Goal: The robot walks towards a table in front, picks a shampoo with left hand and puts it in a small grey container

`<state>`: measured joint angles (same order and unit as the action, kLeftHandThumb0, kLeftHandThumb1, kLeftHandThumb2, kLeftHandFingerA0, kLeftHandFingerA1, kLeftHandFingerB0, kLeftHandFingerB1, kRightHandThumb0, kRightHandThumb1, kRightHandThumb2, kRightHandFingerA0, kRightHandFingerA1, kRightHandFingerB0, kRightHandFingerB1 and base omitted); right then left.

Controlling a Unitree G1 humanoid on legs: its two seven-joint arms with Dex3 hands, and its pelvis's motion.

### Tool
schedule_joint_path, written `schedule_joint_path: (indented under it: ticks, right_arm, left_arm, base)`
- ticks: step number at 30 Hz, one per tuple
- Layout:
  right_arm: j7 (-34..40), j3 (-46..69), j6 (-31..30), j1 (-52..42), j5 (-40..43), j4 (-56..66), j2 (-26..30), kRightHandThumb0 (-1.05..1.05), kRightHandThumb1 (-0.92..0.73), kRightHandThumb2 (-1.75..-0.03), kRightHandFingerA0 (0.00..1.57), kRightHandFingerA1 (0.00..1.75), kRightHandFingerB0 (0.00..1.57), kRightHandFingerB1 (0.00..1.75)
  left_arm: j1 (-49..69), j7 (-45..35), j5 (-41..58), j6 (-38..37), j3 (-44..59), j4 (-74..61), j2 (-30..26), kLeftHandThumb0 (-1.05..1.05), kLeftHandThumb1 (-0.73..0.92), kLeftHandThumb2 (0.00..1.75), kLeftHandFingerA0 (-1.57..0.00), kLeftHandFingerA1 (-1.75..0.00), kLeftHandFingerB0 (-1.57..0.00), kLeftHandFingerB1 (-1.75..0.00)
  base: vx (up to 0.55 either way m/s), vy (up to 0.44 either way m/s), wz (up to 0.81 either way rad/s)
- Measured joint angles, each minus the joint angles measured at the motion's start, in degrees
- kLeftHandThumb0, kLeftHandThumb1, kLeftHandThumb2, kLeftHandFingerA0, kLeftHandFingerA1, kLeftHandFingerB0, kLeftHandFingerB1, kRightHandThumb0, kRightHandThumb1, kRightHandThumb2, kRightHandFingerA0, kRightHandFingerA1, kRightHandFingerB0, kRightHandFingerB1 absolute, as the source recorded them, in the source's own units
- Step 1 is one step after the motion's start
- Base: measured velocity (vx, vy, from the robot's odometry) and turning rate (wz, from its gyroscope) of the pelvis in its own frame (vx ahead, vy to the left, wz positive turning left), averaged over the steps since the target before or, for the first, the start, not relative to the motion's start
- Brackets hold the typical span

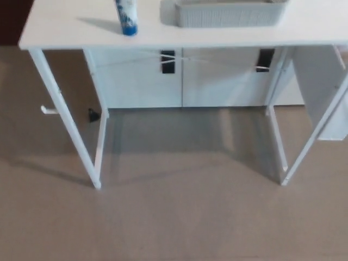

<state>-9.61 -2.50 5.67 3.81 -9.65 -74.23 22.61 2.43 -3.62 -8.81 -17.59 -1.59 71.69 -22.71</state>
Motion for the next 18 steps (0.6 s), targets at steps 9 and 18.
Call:
schedule_joint_path:
  ticks: [9,18]
  right_arm:
    - [-0.2,-0.1,-0.1,-1.2,-0.1,0.0,0.0,-0.3,-0.7,-0.6,0.66,0.48,0.51,0.4]
    - [-0.1,-0.6,-0.4,-0.7,-0.4,-0.7,0.1,-0.3,-0.68,-0.6,0.66,0.46,0.51,0.39]
  left_arm:
    - [2.6,0.0,-0.2,-0.6,-0.4,0.5,-0.1,-0.4,0.54,0.72,-0.54,-0.49,-0.4,-0.43]
    - [2.8,-0.7,-0.1,-1.3,-0.4,0.8,0.3,-0.41,0.54,0.73,-0.51,-0.48,-0.4,-0.44]
  base:
    - [0.23,0.03,0.07]
    - [0.24,-0.104,0.06]
